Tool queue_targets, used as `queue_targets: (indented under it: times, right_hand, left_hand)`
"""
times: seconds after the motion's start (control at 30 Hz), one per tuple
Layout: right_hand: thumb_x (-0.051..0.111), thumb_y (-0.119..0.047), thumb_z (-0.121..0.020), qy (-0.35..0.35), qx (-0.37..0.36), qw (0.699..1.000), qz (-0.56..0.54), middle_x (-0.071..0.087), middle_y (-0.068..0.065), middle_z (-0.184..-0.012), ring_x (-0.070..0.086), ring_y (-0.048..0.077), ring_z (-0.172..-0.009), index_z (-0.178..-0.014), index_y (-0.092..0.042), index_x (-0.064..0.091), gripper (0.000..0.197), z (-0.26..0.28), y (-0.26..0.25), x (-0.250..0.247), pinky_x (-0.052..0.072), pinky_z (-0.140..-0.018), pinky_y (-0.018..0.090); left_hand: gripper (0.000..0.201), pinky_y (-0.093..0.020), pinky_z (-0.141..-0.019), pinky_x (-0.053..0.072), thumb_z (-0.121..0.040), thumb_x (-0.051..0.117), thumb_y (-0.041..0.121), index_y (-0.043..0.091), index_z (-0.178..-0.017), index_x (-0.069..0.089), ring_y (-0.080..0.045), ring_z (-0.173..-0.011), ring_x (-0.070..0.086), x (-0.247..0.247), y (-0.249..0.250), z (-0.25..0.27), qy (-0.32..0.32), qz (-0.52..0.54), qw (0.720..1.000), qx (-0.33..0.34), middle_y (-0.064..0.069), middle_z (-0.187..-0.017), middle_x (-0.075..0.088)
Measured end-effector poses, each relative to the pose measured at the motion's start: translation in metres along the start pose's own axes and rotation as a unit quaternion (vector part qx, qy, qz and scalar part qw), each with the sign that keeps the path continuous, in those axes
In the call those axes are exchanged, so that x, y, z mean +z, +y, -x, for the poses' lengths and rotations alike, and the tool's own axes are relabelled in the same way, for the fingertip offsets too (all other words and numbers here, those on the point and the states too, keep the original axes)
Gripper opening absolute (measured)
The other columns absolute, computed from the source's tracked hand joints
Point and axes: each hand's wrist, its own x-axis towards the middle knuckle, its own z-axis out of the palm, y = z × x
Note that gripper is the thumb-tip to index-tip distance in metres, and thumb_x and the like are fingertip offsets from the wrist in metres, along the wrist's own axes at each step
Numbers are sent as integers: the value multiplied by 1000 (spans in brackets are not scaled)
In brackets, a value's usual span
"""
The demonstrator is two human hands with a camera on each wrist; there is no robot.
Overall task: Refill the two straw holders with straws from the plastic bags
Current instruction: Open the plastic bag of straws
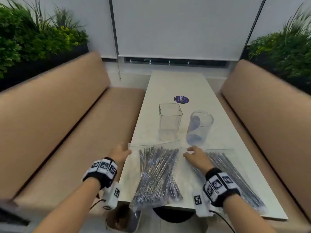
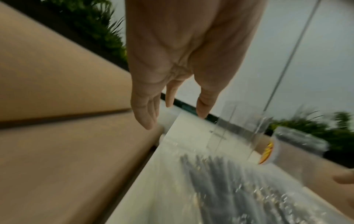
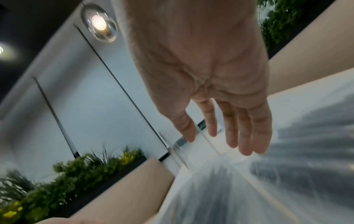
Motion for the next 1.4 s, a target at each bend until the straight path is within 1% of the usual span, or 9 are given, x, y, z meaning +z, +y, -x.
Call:
queue_targets:
  times: [0.1, 0.2, 0.3, 0.43, 0.67, 0.83, 0.93, 1.17, 1.4]
  right_hand:
    - [61, -26, -93, -16, 40, 999, 6, 45, 18, -145, 49, 33, -128, -142, -2, 37, 59, -5, 0, 21, 47, -99, 41]
    - [68, -20, -88, -38, 75, 994, -74, 50, 19, -124, 57, 31, -106, -138, 2, 33, 65, -4, -1, 39, 50, -63, 30]
    - [65, -1, -84, -34, 84, 988, -129, 42, 9, -75, 42, 19, -60, -91, 0, 50, 17, -7, -1, 44, 37, -50, 28]
    - [55, -2, -91, -58, 46, 984, -160, 36, 2, -59, 29, 13, -48, -66, -10, 50, 26, 8, -15, 41, 28, -46, 24]
    - [44, 3, -88, -79, -164, 946, -269, 41, -1, -67, 40, 14, -61, -110, -24, 66, 41, 73, -56, -5, 37, -60, 28]
    - [49, 2, -92, -37, -369, 922, -115, 54, -25, -75, 49, -4, -68, -117, -40, 57, 50, 113, -61, -19, 39, -66, 8]
    - [46, -1, -85, -16, -447, 894, 41, 52, -6, -97, 49, 2, -89, -119, -49, 49, 59, 116, -49, -2, 40, -78, 17]
    - [44, -4, -90, -93, -444, 884, 113, 46, 4, -98, 49, 16, -88, -130, -45, 49, 58, 120, -25, 25, 43, -83, 24]
    - [57, -4, -91, -13, -354, 924, -147, 68, 0, -73, 68, 23, -75, -104, -28, 71, 31, 115, -67, -44, 56, -75, 37]
  left_hand:
    - [58, -36, -95, 44, -93, 58, 31, 0, -138, 39, -34, -120, 53, 14, -5, 4, -43, -6, 996, -78, -20, -135, 52]
    - [31, -36, -76, 52, -92, 60, 25, 5, -114, 49, -25, -79, 56, 28, -5, 14, -83, 76, 989, -98, -11, -94, 56]
    - [24, -28, -59, 41, -89, 65, 21, 11, -99, 46, -19, -70, 53, 32, -2, 19, -78, 115, 986, -89, -10, -92, 55]
    - [56, -27, -58, 36, -77, 73, 45, 2, -110, 58, -17, -62, 44, 32, -1, 28, -84, 171, 976, -111, -8, -90, 58]
    - [99, -42, -109, 35, -58, 64, 78, 18, -134, 49, -24, -127, 46, -8, 54, 58, -103, 333, 937, -9, -4, -138, 50]
    - [77, -41, -93, 49, -81, 32, 76, 15, -120, 58, -21, -107, 58, -50, 111, 83, -114, 316, 941, 46, -5, -120, 60]
    - [97, -40, -90, 52, -66, 34, 86, 8, -116, 62, -23, -99, 63, -71, 136, 95, -209, 311, 926, 45, -8, -105, 68]
    - [8, -23, -65, 58, -83, 71, 6, -3, -83, 70, -16, -68, 64, -88, 145, 111, -112, 169, 962, 185, -12, -80, 70]
    - [11, -16, -49, 53, -77, 76, 4, 0, -79, 65, -8, -46, 56, -85, 144, 137, -59, 231, 945, 224, -11, -63, 63]
